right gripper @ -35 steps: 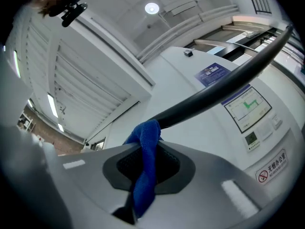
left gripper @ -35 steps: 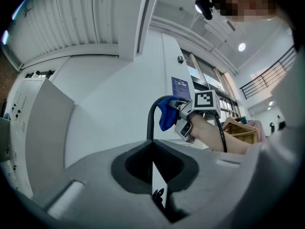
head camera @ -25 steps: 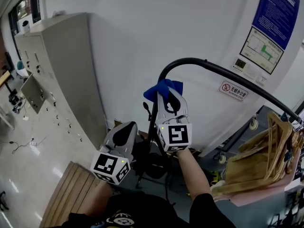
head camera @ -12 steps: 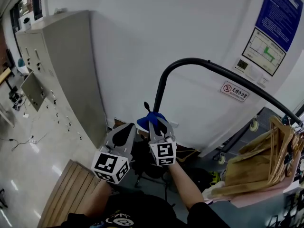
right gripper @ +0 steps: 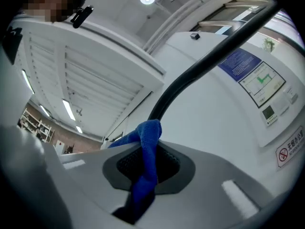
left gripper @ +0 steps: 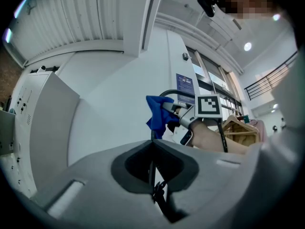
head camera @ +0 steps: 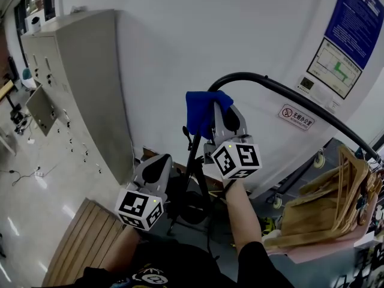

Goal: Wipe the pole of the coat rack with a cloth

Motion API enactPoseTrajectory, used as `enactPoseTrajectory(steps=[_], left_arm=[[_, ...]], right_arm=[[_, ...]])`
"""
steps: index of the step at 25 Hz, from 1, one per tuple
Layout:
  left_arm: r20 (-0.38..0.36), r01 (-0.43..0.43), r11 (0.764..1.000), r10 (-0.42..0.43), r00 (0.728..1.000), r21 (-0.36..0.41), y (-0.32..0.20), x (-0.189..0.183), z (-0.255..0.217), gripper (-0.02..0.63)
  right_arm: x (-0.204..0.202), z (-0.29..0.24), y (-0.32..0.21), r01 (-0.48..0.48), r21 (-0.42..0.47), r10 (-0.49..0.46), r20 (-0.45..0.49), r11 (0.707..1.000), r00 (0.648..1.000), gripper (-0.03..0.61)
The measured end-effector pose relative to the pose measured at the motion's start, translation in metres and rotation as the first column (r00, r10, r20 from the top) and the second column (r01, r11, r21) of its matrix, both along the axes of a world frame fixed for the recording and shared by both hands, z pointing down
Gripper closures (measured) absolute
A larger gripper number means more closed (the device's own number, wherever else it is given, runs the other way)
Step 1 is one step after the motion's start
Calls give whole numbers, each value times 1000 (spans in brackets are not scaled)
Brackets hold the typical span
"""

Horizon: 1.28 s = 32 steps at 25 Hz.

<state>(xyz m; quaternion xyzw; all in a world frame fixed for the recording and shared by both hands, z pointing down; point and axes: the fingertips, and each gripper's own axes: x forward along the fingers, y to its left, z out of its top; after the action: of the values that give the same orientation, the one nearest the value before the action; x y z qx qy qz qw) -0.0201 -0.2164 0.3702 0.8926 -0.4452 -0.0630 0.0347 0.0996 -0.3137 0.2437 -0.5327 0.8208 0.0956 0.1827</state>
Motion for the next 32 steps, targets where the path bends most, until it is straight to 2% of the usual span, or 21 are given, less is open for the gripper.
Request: enactPoseTrajectory(steps=[3,7,9,12,17,21,27,32], left_arm=[[-1,13,1000,-13,1000,-1,-1,-6,-1,609],[1,24,1000,-24,1000,4,-3,-12,-3,609],[0,29,1000,-29,1000,4,-5,-15,-3,609],[2,23,1000,-23,1000,1,-6,-14,-3,609],[9,8,1000,-8,1000,4,-8,-8,-3,609],[7,5,1000,-6,1000,4,-12,-8,-4,609],[10,2,1000,-2,1000,-10,-18,-6,2,609],[9,-7,1000,7,1000,-13,-20,-1,5,609]], right_arm=[[25,-30,-6,-23,24,20,123,999,992,540],[75,-61,4,-87,60,66,293,994,954,540],[84,-65,6,-100,55,78,317,993,945,540],[75,-62,7,-92,71,66,305,993,950,540],[41,-53,0,-47,76,35,148,996,988,540],[11,-27,-9,-2,4,3,-43,1000,999,540],[-11,51,4,-63,-32,51,-292,998,955,540],[-23,141,12,-85,-145,21,-398,986,917,540]])
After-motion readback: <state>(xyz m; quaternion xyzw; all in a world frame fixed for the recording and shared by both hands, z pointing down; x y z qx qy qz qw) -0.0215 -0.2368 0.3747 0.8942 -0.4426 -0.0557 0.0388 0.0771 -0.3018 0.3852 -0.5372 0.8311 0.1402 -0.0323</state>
